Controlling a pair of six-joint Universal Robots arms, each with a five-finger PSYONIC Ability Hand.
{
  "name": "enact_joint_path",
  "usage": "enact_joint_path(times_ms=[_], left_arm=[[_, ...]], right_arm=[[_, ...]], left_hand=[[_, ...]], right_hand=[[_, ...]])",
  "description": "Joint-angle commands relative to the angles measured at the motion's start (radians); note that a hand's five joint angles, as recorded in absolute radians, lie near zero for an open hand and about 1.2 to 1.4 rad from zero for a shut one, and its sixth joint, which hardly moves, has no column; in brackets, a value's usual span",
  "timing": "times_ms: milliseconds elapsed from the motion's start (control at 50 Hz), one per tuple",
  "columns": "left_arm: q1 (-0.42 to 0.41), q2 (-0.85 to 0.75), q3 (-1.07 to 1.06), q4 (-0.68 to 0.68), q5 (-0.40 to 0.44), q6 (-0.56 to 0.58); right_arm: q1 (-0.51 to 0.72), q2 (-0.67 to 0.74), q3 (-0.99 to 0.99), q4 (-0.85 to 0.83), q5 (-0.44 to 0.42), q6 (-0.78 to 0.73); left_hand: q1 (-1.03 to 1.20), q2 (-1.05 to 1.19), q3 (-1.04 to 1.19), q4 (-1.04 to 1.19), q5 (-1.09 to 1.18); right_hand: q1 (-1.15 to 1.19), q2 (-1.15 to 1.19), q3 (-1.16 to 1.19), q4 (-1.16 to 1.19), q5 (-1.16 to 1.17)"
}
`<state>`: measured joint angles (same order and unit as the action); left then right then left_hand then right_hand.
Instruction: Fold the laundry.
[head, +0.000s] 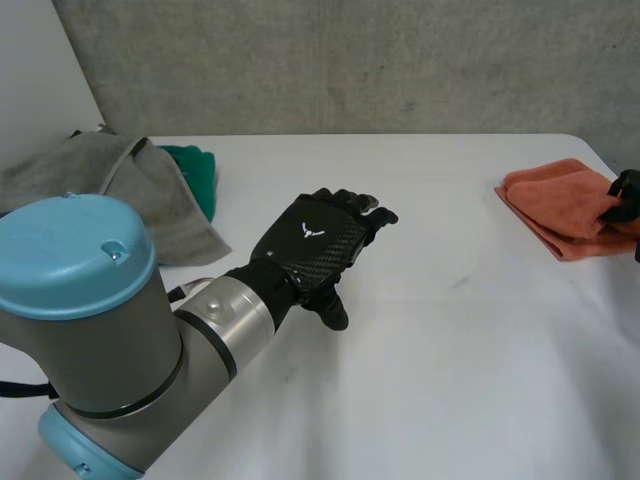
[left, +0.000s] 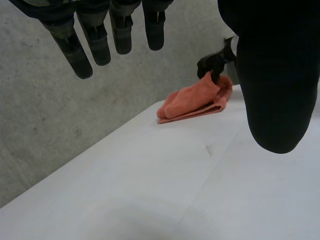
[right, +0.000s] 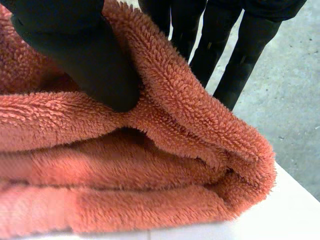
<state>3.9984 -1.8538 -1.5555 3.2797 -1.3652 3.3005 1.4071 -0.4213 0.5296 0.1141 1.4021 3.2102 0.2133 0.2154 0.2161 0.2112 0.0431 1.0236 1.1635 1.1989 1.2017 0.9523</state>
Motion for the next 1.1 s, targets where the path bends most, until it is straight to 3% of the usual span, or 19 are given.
enact_joint_path(times_ms=[20,60,100,120,140,260,360,420,440,480,560,580,620,640,720,780,900,1020,1100], left_arm=[[-0.002,0.002,-0.002,0.000,0.000,-0.001],[-0.002,0.002,-0.002,-0.002,-0.002,-0.001],[-0.002,0.002,-0.003,-0.002,-0.002,-0.001],[-0.002,0.004,-0.006,-0.002,0.000,-0.001],[-0.002,0.004,-0.006,-0.002,-0.002,-0.001],[-0.001,0.007,-0.005,0.000,0.000,-0.001],[0.001,0.039,0.000,0.006,-0.002,-0.001],[0.011,0.067,0.015,0.011,0.000,-0.001],[0.019,0.071,0.021,0.012,0.000,0.002],[0.036,0.082,0.038,0.023,0.000,0.013],[0.112,0.100,0.097,0.083,-0.005,0.011],[0.170,0.099,0.121,0.099,-0.006,0.013],[0.243,0.091,0.152,0.112,-0.006,0.014],[0.316,0.072,0.181,0.113,-0.006,0.019],[0.474,-0.037,0.268,0.101,0.005,0.072],[0.553,-0.112,0.317,0.072,0.011,0.146],[0.738,-0.341,0.440,0.032,0.031,0.419],[0.797,-0.531,0.538,0.031,0.112,0.612],[0.809,-0.613,0.604,0.031,0.130,0.630]], right_arm=[[0.000,-0.034,0.030,-0.005,0.038,0.043],[0.000,-0.034,0.027,-0.005,0.043,0.039],[-0.002,-0.034,0.026,-0.005,0.044,0.027],[-0.002,-0.036,0.026,-0.001,0.048,0.007],[-0.004,-0.037,0.027,0.001,0.051,-0.006],[-0.013,-0.080,0.055,0.006,0.136,-0.159],[-0.020,-0.207,0.073,-0.034,0.391,-0.415],[-0.014,-0.311,0.110,-0.158,0.512,-0.528],[-0.014,-0.344,0.134,-0.203,0.515,-0.546],[-0.004,-0.408,0.202,-0.282,0.491,-0.566],[0.078,-0.586,0.447,-0.463,0.292,-0.572],[0.113,-0.649,0.543,-0.526,0.184,-0.572],[0.148,-0.698,0.640,-0.585,0.088,-0.573],[0.185,-0.735,0.730,-0.621,-0.001,-0.579],[0.303,-0.803,0.910,-0.642,-0.168,-0.583],[0.363,-0.843,0.990,-0.626,-0.216,-0.590],[0.432,-0.878,1.127,-0.459,-0.239,-0.633],[0.466,-0.861,1.199,-0.301,-0.230,-0.713],[0.470,-0.856,1.230,-0.292,-0.230,-0.728]], left_hand=[[-0.014,-0.017,-0.017,-0.012,-0.019],[-0.014,-0.017,-0.017,-0.012,-0.019],[-0.014,-0.017,-0.017,-0.012,-0.019],[-0.017,-0.019,-0.020,-0.015,-0.022],[-0.017,-0.020,-0.020,-0.015,-0.022],[-0.017,-0.020,-0.020,-0.015,-0.022],[-0.017,-0.020,-0.020,-0.015,-0.022],[-0.020,-0.022,-0.023,-0.018,-0.025],[-0.020,-0.022,-0.023,-0.018,-0.025],[-0.017,-0.020,-0.020,-0.015,-0.022],[-0.012,-0.014,-0.014,-0.009,-0.016],[-0.009,-0.011,-0.011,-0.006,-0.013],[-0.006,-0.008,-0.009,-0.004,-0.010],[-0.003,-0.005,-0.006,-0.001,-0.007],[0.000,-0.002,-0.003,0.002,-0.004],[0.000,-0.002,-0.003,0.002,-0.004],[-0.009,-0.011,-0.011,-0.006,-0.013],[-0.012,-0.014,-0.014,-0.009,-0.016],[0.087,0.085,0.085,0.090,0.083]], right_hand=[[0.373,0.233,0.197,0.195,0.269],[0.373,0.233,0.197,0.195,0.269],[-0.201,-0.341,-0.377,-0.379,-0.304],[-0.786,-0.926,-0.961,-0.964,-0.889],[-0.849,-0.989,-1.024,-1.027,-0.952],[-0.849,-0.989,-1.024,-1.027,-0.952],[-0.849,-0.989,-1.024,-1.027,-0.952],[-0.849,-0.989,-1.024,-1.027,-0.952],[-0.849,-0.989,-1.024,-1.027,-0.952],[-0.849,-0.989,-1.024,-1.027,-0.952],[-0.849,-0.989,-1.024,-1.027,-0.952],[-0.849,-0.989,-1.024,-1.027,-0.952],[-0.849,-0.989,-1.024,-1.027,-0.952],[-0.849,-0.989,-1.024,-1.027,-0.952],[-0.849,-0.989,-1.024,-1.027,-0.952],[-0.849,-0.989,-1.024,-1.027,-0.952],[-0.849,-0.989,-1.024,-1.027,-0.952],[-0.849,-0.989,-1.024,-1.027,-0.952],[-0.849,-0.989,-1.024,-1.027,-0.952]])
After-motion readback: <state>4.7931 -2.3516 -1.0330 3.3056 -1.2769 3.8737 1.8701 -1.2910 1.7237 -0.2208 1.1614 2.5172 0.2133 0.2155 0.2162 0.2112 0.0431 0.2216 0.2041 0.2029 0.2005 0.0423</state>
